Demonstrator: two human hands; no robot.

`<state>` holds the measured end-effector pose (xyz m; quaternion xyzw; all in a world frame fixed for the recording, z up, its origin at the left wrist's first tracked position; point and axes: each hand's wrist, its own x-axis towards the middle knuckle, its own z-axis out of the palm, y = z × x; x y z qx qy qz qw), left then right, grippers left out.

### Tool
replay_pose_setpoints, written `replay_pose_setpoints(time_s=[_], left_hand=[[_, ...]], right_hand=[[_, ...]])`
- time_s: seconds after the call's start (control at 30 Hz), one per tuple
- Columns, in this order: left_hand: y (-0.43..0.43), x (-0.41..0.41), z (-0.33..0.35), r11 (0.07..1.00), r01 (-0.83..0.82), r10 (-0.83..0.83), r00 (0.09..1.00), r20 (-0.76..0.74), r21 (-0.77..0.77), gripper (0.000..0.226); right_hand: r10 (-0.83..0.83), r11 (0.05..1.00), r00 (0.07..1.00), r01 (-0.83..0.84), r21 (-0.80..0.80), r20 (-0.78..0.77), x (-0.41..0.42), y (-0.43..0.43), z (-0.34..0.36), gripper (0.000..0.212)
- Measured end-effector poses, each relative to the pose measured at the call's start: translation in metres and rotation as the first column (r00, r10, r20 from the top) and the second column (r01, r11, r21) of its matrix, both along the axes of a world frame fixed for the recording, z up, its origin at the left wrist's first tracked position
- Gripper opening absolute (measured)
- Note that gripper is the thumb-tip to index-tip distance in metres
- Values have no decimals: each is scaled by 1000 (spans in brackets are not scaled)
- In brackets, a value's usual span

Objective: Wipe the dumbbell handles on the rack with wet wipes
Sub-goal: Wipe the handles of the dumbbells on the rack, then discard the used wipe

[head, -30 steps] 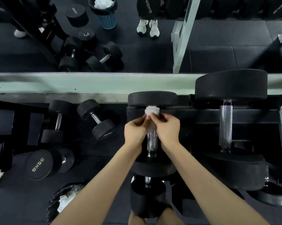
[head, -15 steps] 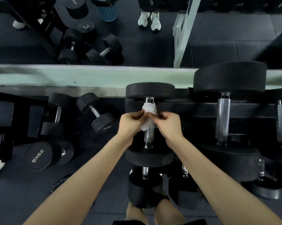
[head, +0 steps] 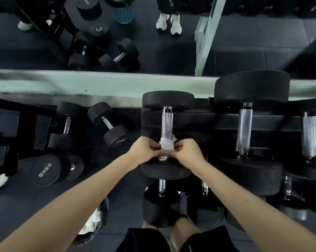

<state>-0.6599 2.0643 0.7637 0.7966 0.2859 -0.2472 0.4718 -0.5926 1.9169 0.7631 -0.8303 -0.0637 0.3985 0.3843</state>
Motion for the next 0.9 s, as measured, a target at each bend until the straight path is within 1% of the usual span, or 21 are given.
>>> replay_pose_setpoints(time_s=[0.07, 0.1, 0.13, 0.17, 0.23, 0.27, 0.33, 0.37, 0.43, 0.47, 0.5, 0.53, 0.6, 0.63, 0.7, 0.77, 0.8, 0.83, 0.9], left_hand=[[2, 5, 2, 998, -22, 22, 1000, 8, -55, 40], [2, 6, 1, 998, -19, 20, 1000, 9, -62, 40], [1, 5, 0, 998, -17, 18, 1000, 12, -64, 39], [-1, 3, -1, 998, -22, 23, 1000, 12, -55, 37], [-6, -3, -3, 998, -59, 59, 998, 33, -22, 32], [-8, -5, -4, 998, -69, 68, 996, 51, 12, 35], [-10, -7, -3, 995, -70, 64, 995, 76, 72, 42], [-10, -6, -3, 996, -74, 70, 995, 76, 54, 40], [-8, -5, 0, 993, -97, 101, 993, 61, -67, 26], [-8, -5, 2, 985, -114, 121, 991, 48, -127, 21], [-8, -6, 3, 982, -125, 134, 989, 55, -145, 23], [-8, -7, 3, 985, -126, 135, 988, 72, -118, 32], [-10, -7, 1, 994, -103, 98, 988, 115, 44, 39], [-12, -7, 2, 988, -72, 56, 991, 121, 138, 36], [-14, -8, 12, 964, -26, -12, 990, 140, 266, 24], [-13, -15, 26, 956, -65, 5, 979, 204, 285, 19], [-9, -23, 33, 958, -101, 36, 971, 238, 268, 19], [-3, -35, 39, 961, -142, 77, 962, 261, 239, 18], [16, -70, 47, 958, -258, 217, 938, 270, 127, 14]], right_hand=[[-80, 988, 983, 100, 121, -165, 6, 3, 6, 27], [-91, 978, 971, 129, 165, -221, 7, 4, 7, 25], [-75, 977, 969, 118, 175, -235, 7, 3, 5, 22], [-57, 982, 976, 92, 165, -208, 5, 1, 3, 21], [-21, 994, 996, 30, 108, -83, -2, -2, 0, 33], [-7, 997, 1000, 9, 73, -30, -4, -3, -1, 38], [15, 1000, 1000, -16, 26, 20, -2, -1, -3, 37], [15, 1000, 1000, -15, 16, 4, 2, 0, -2, 34], [-7, 998, 995, 13, 54, -96, 9, 3, 0, 28], [-15, 997, 989, 26, 76, -144, 9, 2, 0, 27], [-14, 996, 988, 28, 88, -153, 7, 1, 0, 30], [-6, 996, 992, 17, 87, -125, 4, 0, 0, 31], [11, 999, 1000, -12, 36, 29, -5, -3, 1, 25], [24, 1000, 992, -24, -1, 125, -8, -4, 2, 24], [30, 999, 960, -25, -24, 278, -15, -4, 14, 30], [-10, 1000, 932, 6, 13, 363, -29, -1, 34, 40], [-22, 1000, 916, 16, 19, 399, -38, 1, 44, 40], [-21, 1000, 901, 15, 17, 432, -48, 4, 53, 33], [-43, 999, 894, 42, 13, 445, -72, 11, 68, 9]])
